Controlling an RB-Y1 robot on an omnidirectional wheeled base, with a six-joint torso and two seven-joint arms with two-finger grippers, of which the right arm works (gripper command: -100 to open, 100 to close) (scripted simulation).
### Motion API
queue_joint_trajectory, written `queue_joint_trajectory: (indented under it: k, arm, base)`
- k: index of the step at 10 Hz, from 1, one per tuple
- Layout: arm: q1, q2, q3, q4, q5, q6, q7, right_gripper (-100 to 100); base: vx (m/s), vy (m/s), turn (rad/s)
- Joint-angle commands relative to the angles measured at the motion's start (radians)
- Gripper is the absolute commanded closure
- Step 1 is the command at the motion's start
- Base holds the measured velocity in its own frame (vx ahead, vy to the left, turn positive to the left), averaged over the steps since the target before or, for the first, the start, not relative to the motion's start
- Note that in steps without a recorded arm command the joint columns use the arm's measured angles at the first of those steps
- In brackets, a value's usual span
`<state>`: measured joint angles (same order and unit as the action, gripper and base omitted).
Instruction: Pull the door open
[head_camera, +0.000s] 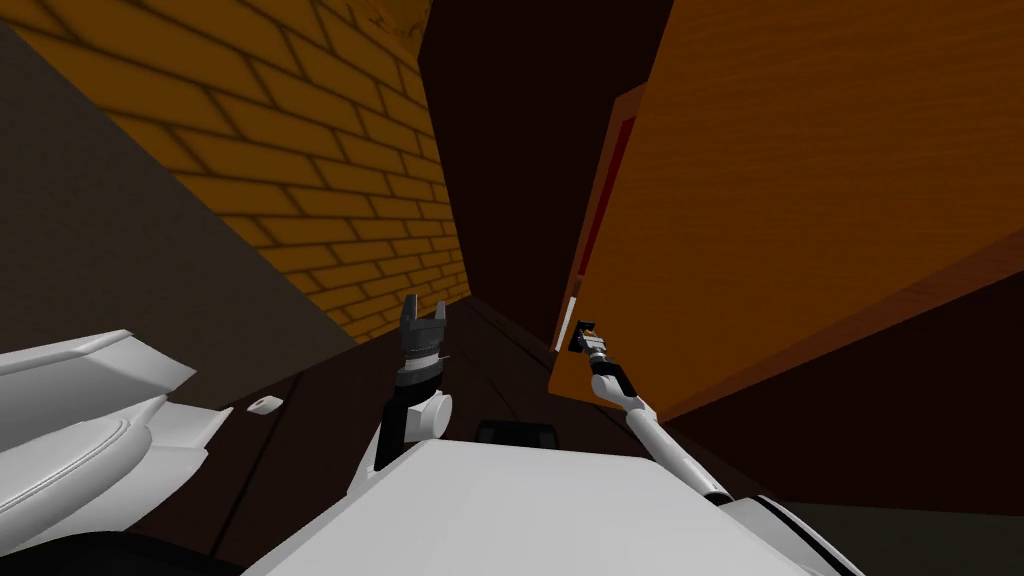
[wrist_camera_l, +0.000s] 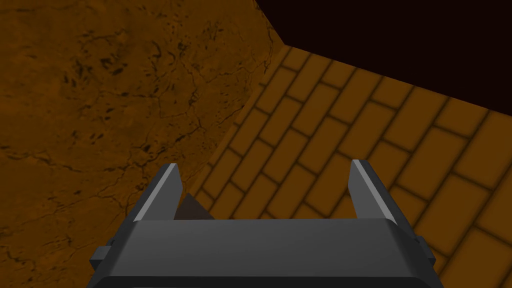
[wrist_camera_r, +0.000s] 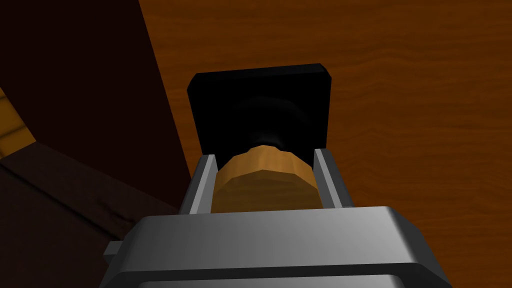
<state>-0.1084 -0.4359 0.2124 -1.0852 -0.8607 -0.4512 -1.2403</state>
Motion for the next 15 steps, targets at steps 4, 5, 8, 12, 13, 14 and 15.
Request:
queue_joint_trajectory:
  k: [4,5,8,12,13,14,15]
  arm:
    - [0.016,-0.039,0.043,-0.025,0.003,-0.010,-0.040,100]
    - [0.021,-0.052,0.057,-0.032,0.004,-0.013,-0.052,100]
    - [0.036,-0.089,0.098,-0.056,0.007,-0.023,-0.090,100]
    - [0.046,-0.113,0.126,-0.069,0.008,-0.026,-0.114,100]
    - [0.055,-0.132,0.149,-0.080,0.008,-0.035,-0.130,100]
    - [0.057,-0.137,0.154,-0.083,0.008,-0.038,-0.134,100]
    - [0.061,-0.148,0.166,-0.090,0.008,-0.044,-0.143,100]
  base:
    - [-0.136,-0.045,0.093]
    - [-0.245,-0.110,0.116]
    - [-0.211,-0.087,0.115]
    - [-0.155,-0.071,0.086]
    - [-0.133,-0.031,0.121]
    - [-0.203,-0.070,0.109]
    - [-0.205,-0.090,0.094]
